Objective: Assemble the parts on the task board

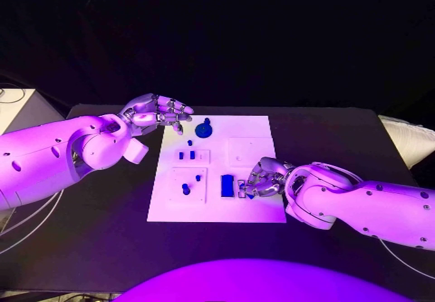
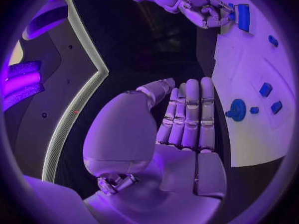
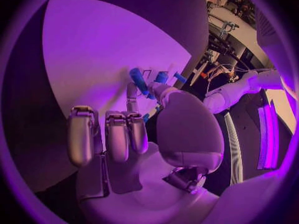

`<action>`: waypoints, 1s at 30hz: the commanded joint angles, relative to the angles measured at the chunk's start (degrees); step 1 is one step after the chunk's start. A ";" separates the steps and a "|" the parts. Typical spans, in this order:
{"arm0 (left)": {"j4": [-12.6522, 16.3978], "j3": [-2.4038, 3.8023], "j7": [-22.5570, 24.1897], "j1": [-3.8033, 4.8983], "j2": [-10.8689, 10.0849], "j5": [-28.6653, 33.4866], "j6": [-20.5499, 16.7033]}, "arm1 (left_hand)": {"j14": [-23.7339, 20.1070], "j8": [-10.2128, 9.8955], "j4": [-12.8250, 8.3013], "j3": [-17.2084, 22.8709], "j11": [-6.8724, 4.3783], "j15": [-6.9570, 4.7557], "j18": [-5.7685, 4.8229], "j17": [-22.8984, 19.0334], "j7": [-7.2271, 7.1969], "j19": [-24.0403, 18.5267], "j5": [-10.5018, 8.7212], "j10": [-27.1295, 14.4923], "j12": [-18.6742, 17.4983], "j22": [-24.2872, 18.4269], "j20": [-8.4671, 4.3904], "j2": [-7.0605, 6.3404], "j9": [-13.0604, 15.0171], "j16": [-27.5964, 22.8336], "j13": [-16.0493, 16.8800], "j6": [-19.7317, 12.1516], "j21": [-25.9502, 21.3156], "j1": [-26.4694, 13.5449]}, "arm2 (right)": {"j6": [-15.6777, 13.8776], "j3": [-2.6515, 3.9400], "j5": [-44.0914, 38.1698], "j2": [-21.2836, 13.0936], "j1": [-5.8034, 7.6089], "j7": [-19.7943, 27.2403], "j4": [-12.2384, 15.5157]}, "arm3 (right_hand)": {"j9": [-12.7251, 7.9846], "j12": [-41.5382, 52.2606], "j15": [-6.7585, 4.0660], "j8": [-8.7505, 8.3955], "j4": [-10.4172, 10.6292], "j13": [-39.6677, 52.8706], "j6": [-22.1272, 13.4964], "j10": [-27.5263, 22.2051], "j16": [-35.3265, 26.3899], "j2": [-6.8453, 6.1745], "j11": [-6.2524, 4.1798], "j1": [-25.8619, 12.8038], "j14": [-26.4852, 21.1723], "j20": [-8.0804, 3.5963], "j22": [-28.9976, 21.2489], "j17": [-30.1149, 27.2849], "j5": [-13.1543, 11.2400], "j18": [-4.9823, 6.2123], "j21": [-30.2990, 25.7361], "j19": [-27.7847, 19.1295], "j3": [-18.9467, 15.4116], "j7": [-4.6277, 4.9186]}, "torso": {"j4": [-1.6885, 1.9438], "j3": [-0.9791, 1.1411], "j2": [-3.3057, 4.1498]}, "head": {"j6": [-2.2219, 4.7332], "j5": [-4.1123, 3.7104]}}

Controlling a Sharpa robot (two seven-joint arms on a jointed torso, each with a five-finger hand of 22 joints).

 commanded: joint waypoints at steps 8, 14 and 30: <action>-0.01 -0.01 -0.15 0.03 0.16 0.33 1.53 | -0.34 -0.35 0.18 0.13 0.14 0.13 0.78 -0.02 0.42 -0.60 0.14 -0.34 -0.39 0.08 0.02 0.45 -0.07 -0.19 -0.11 0.18 0.28 -0.50 | 0.33 0.00 0.35 0.69 -0.06 -0.86 -0.36 | -0.10 0.19 -0.11 0.02 0.44 15.07 0.34 6.08 0.36 0.44 -0.22 -0.93 5.98 -0.12 13.06 15.08 0.07 -1.10 0.25 4.69 -0.82 0.14 | -0.01 0.02 0.06 | 0.00 0.17; -0.07 -0.04 -0.20 0.02 0.21 0.32 1.65 | -0.34 -0.35 0.20 0.13 0.14 0.14 0.78 -0.02 0.42 -0.60 0.15 -0.37 -0.40 0.08 0.03 0.45 -0.07 -0.19 -0.12 0.17 0.28 -0.52 | -0.64 0.00 0.30 0.86 -0.06 -0.52 -0.13 | -0.10 0.19 -0.21 0.16 0.47 15.07 0.58 6.08 0.36 1.16 -0.37 -0.59 5.98 -0.17 13.08 15.08 0.43 -1.12 0.36 4.71 -0.96 -0.05 | 0.02 0.01 0.01 | 0.00 0.25; 0.00 -0.10 -0.29 0.02 0.05 0.29 1.64 | -0.40 -0.37 0.32 0.18 0.17 0.18 0.78 -0.02 0.42 -0.67 0.17 -0.52 -0.48 0.06 0.05 0.55 -0.10 -0.22 -0.15 0.14 0.24 -0.65 | -0.90 0.01 0.27 0.81 -0.06 0.00 -0.22 | -0.07 0.19 -0.73 1.18 -4.74 15.07 1.19 6.08 0.36 7.84 -1.06 5.58 5.98 -0.62 13.48 15.08 -5.77 -1.41 2.04 4.99 7.05 -0.81 | -0.04 -0.01 -0.02 | 0.00 0.41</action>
